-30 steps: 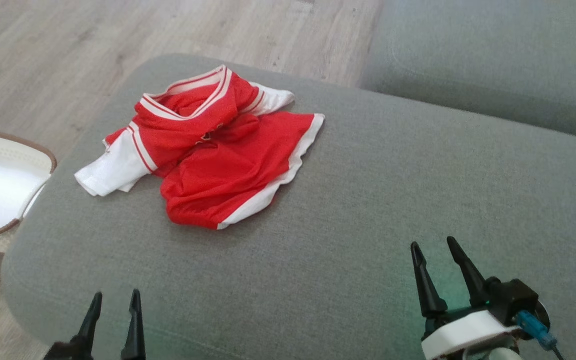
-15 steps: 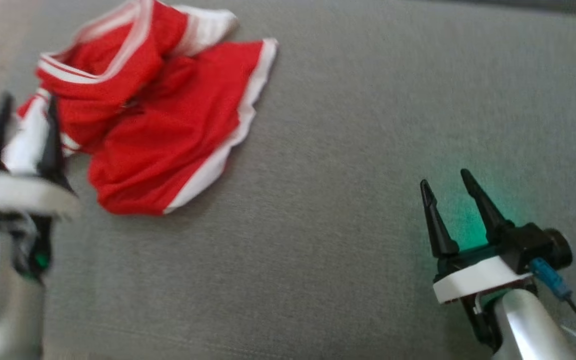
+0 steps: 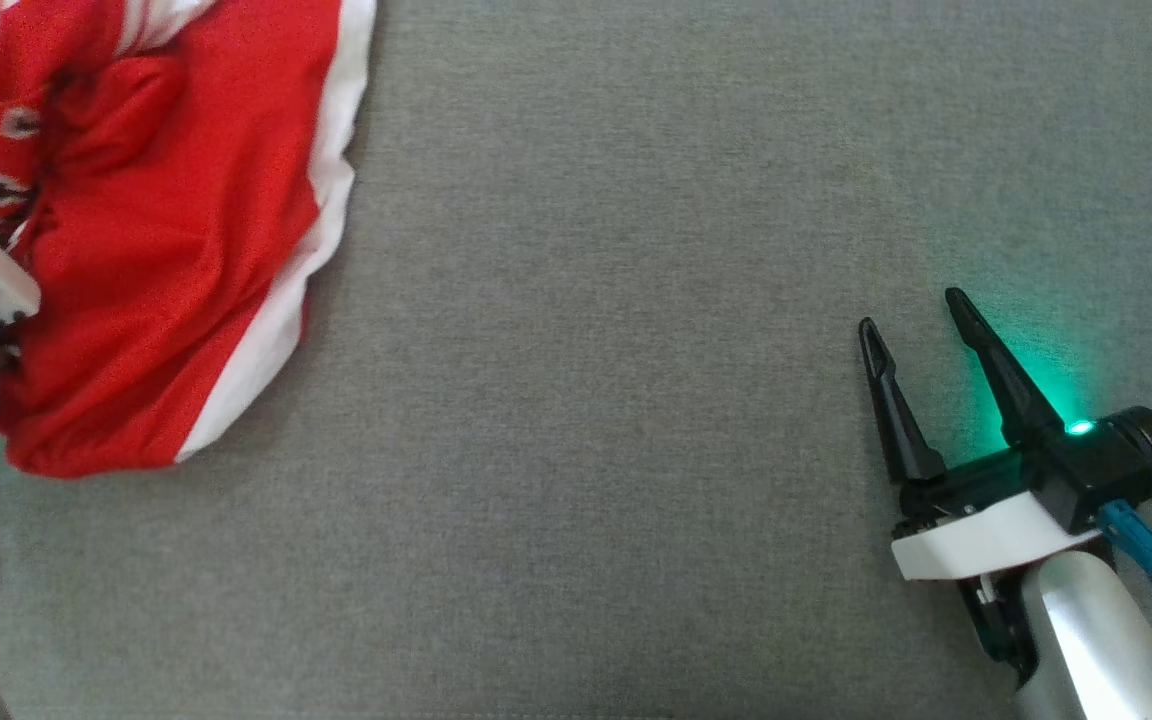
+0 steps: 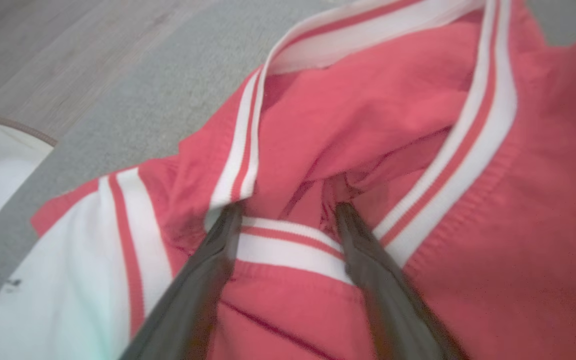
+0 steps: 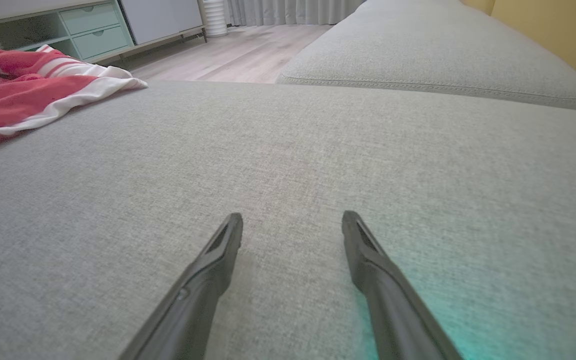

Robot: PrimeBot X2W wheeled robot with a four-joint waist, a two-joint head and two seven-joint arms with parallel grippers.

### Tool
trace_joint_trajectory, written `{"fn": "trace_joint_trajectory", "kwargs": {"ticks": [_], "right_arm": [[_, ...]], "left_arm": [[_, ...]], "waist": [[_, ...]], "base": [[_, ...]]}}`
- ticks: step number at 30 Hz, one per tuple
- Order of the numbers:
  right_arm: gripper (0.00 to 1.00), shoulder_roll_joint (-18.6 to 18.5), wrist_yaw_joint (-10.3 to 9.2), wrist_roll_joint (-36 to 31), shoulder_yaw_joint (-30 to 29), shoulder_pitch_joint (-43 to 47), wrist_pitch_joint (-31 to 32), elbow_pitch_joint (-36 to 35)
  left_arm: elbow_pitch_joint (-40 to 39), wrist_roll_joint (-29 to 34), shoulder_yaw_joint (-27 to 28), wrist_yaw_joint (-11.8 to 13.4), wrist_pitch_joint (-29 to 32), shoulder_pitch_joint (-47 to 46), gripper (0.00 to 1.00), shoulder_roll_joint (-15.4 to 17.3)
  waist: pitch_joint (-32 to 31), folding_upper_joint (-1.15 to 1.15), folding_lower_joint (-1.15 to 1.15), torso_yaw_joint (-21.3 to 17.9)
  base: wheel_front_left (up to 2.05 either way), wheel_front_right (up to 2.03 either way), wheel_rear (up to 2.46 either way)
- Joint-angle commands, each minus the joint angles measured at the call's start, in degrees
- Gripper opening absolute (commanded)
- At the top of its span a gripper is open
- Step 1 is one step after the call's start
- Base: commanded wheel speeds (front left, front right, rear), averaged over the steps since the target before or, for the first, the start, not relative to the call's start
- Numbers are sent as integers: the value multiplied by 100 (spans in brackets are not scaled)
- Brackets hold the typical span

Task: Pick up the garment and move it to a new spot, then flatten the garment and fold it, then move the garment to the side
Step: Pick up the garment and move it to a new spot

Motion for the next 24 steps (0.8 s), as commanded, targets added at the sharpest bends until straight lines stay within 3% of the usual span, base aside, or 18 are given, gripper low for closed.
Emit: {"fn": "trace_joint_trajectory", "kwargs": {"ticks": [1,3,4,5,8,14,19,24], "right_arm": [[100,-74,44,-28,125,132,-62,-203],[100,-56,44,-30,134,162,-62,-227],[100,-45,44,-28,142,174,-62,-225],[100,-33,44,-26,148,185,-62,-211],[100,12,44,-10,214,184,-62,-157],[100,120,44,67,344,143,-62,-35],[100,323,44,199,462,207,-62,165],[100,486,44,278,490,334,-62,286]], "left_arm": [[190,71,107,98,140,-225,100,452],[489,106,7,66,321,-316,100,447],[614,112,-56,0,436,-360,91,435],[701,120,-124,-84,497,-391,0,421],[823,167,-249,-219,392,-453,0,462],[721,351,-275,-203,-323,-727,0,805],[138,544,-450,-300,-787,-1077,0,1116],[-725,537,-722,-402,-672,-1091,0,1162]], "waist": [[113,0,-1,-128],[101,0,-1,-151],[86,0,-1,-156],[57,0,-1,-154],[-74,0,-1,-149],[-467,0,-1,-176],[-1066,0,-1,-242],[-1500,0,-1,-358]], "base": [[0,0,0],[0,0,0],[0,0,0],[0,0,0],[0,0,0],[0,0,0],[0,0,0],[0,0,0]]}}
